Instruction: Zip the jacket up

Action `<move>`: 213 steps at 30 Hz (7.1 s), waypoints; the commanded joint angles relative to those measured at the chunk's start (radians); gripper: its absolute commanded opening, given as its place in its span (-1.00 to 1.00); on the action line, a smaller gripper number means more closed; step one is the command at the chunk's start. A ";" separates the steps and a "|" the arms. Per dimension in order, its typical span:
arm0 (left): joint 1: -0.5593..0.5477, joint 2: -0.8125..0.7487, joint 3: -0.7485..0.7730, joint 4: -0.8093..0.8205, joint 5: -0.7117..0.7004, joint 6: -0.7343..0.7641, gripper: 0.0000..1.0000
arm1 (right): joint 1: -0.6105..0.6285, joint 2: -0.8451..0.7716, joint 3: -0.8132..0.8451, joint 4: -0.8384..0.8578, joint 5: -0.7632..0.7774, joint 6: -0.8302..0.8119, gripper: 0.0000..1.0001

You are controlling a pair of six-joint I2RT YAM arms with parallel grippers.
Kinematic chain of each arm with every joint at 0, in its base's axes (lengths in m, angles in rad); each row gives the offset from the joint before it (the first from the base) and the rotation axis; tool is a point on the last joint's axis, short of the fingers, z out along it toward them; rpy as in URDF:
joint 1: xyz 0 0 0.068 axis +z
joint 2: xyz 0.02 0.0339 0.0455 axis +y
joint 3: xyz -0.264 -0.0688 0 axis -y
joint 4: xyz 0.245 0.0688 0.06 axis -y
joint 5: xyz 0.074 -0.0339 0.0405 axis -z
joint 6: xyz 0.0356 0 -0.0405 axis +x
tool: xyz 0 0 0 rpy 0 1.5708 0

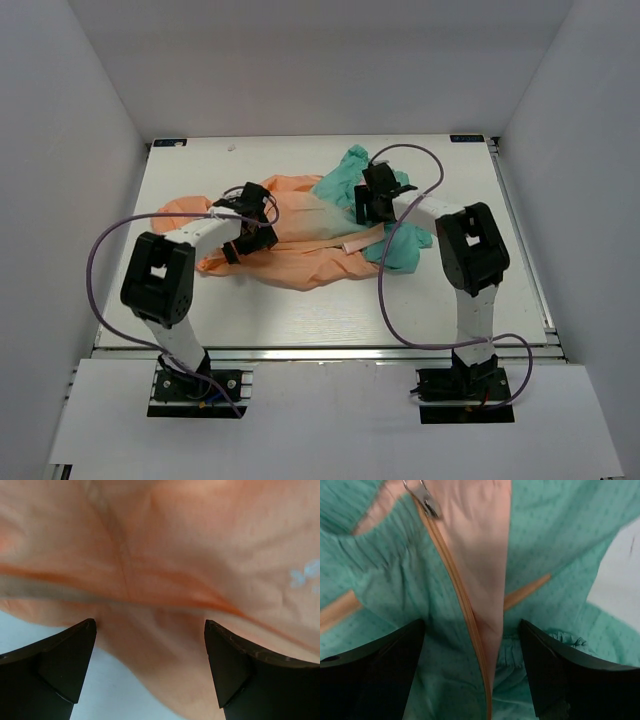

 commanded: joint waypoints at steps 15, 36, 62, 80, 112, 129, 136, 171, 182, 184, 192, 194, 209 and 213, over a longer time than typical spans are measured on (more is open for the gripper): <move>0.020 0.886 1.117 0.168 0.272 0.285 0.96 | 0.676 -0.669 -0.755 -0.033 -0.512 0.175 0.58; 0.116 0.687 1.226 0.146 0.017 0.178 0.96 | 0.698 -0.913 -0.496 -0.554 0.148 0.229 0.77; -0.022 0.103 0.004 0.300 0.330 0.115 0.96 | 0.459 -0.557 -0.488 -0.076 -0.113 -0.101 -0.40; 0.121 0.691 0.671 0.008 0.006 0.129 0.96 | -0.420 -0.706 -0.554 -0.188 -0.294 0.107 -1.00; -0.100 0.001 0.081 0.282 0.376 0.204 0.96 | -0.011 -0.765 -0.480 -0.139 -0.265 -0.247 0.52; -0.258 0.281 0.257 0.296 0.416 0.112 0.96 | -0.061 -0.433 -0.303 -0.162 0.189 -0.200 -0.91; -0.258 0.375 0.338 0.259 0.349 0.074 0.92 | -0.338 -0.536 -0.316 -0.233 -0.128 -0.007 -1.00; -0.249 -0.433 -0.102 -0.467 -0.181 -0.149 0.96 | 0.274 -0.922 -0.519 -0.517 -0.439 0.009 0.17; 0.219 -0.220 -0.053 0.035 0.057 0.018 0.68 | 0.386 -0.479 -0.056 -0.155 -0.402 -0.367 0.31; 0.252 -0.173 -0.054 0.116 0.104 0.026 0.46 | 0.394 -0.335 0.071 -0.119 -0.387 -0.466 0.31; 0.317 -0.001 -0.022 0.167 0.128 0.038 0.20 | 0.416 0.072 0.426 -0.237 -0.356 -0.626 0.33; 0.334 0.030 -0.027 0.171 0.160 0.040 0.15 | 0.426 0.125 0.432 -0.221 -0.318 -0.655 0.36; 0.357 0.090 -0.070 0.274 0.184 0.083 -0.22 | 0.436 0.178 0.351 0.183 0.091 -0.571 0.27; 0.358 0.099 -0.070 0.285 0.192 0.092 -0.24 | 0.436 0.196 0.342 0.171 -0.046 -0.677 0.29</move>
